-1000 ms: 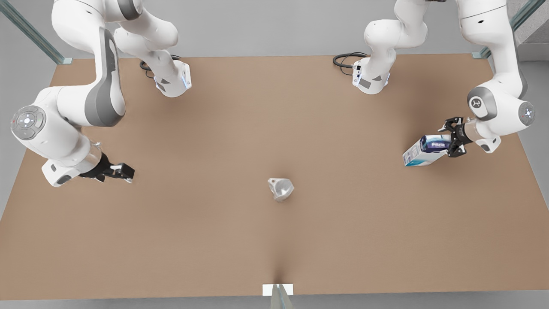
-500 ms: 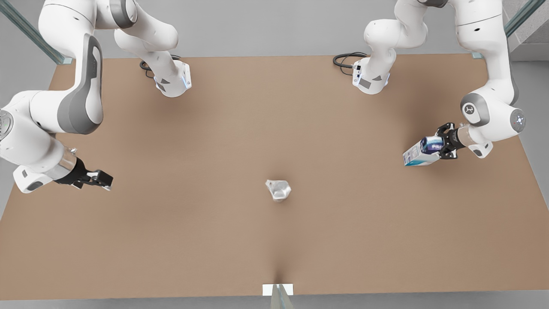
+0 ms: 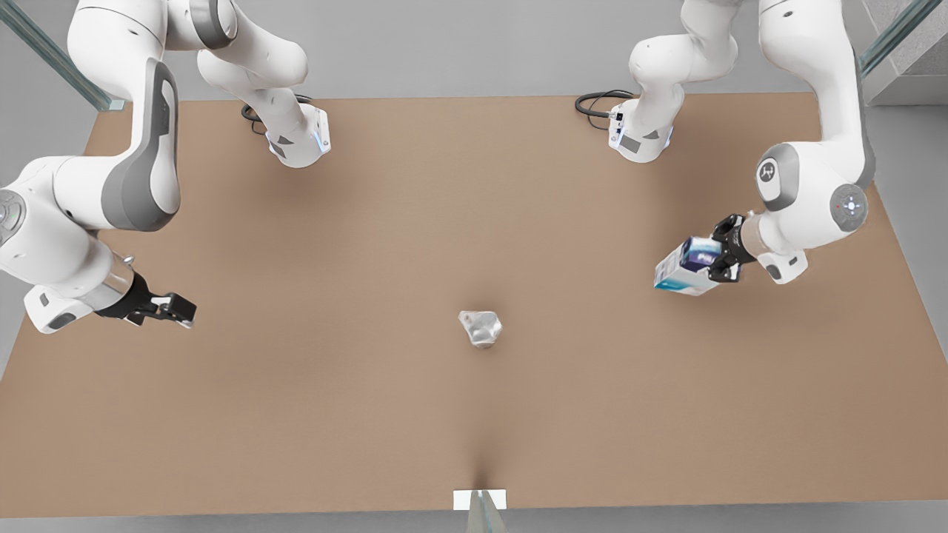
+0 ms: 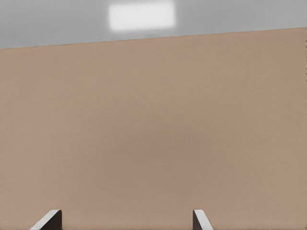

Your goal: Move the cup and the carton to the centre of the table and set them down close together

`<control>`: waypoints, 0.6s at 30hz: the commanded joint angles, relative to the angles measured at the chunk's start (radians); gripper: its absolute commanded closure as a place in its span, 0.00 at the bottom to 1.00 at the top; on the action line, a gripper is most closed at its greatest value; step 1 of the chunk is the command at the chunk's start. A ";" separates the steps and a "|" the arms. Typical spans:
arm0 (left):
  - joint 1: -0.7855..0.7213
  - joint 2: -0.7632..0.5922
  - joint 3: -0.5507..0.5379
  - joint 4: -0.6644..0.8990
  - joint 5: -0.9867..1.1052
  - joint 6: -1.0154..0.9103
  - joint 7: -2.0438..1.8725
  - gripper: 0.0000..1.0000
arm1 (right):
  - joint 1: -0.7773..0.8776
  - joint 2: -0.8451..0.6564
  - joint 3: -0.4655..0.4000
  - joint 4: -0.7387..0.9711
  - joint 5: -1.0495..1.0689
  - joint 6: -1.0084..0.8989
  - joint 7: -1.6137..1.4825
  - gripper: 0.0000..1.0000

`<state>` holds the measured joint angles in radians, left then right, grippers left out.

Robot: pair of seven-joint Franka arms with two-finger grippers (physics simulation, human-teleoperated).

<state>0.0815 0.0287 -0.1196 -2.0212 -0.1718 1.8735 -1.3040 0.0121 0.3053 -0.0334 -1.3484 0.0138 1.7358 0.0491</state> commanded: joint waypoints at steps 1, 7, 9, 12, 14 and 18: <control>-0.195 0.002 -0.038 0.002 -0.017 0.003 -0.038 0.36 | -0.001 0.001 0.000 0.000 0.000 0.002 0.000 0.00; -0.200 0.074 -0.333 0.078 -0.049 0.064 -0.326 0.36 | 0.003 0.005 0.001 0.003 -0.014 0.001 0.000 0.00; -0.247 0.125 -0.373 0.101 -0.046 0.128 -0.408 0.35 | 0.005 0.003 0.001 0.002 -0.015 -0.001 0.002 0.00; -0.314 0.201 -0.371 0.170 -0.032 0.176 -0.495 0.35 | 0.009 0.005 0.001 0.000 -0.017 -0.001 0.002 0.00; -0.362 0.249 -0.371 0.208 -0.031 0.222 -0.549 0.35 | 0.009 0.009 0.001 0.002 -0.017 0.002 0.002 0.00; -0.391 0.359 -0.368 0.318 0.028 0.240 -0.607 0.34 | 0.008 0.012 0.001 0.002 -0.017 0.002 0.002 0.00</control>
<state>-0.3085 0.3960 -0.4857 -1.6978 -0.1825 2.1137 -1.9122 0.0200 0.3176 -0.0322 -1.3469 -0.0031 1.7380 0.0494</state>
